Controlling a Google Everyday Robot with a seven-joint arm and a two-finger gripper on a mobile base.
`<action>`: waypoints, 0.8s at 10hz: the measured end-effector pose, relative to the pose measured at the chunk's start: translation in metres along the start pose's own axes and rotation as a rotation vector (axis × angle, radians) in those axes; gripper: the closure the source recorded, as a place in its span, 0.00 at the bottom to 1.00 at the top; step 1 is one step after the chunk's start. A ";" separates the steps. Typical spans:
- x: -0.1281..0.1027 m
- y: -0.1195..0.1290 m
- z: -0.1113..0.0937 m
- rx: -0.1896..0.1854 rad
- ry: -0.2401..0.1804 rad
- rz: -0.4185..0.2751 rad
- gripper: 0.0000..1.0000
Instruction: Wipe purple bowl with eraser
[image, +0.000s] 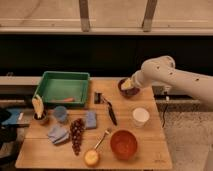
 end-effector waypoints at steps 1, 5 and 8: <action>0.005 0.006 -0.002 0.004 -0.009 -0.014 0.30; 0.005 0.026 0.026 -0.014 -0.011 -0.018 0.30; -0.019 0.006 0.065 -0.013 0.004 0.004 0.30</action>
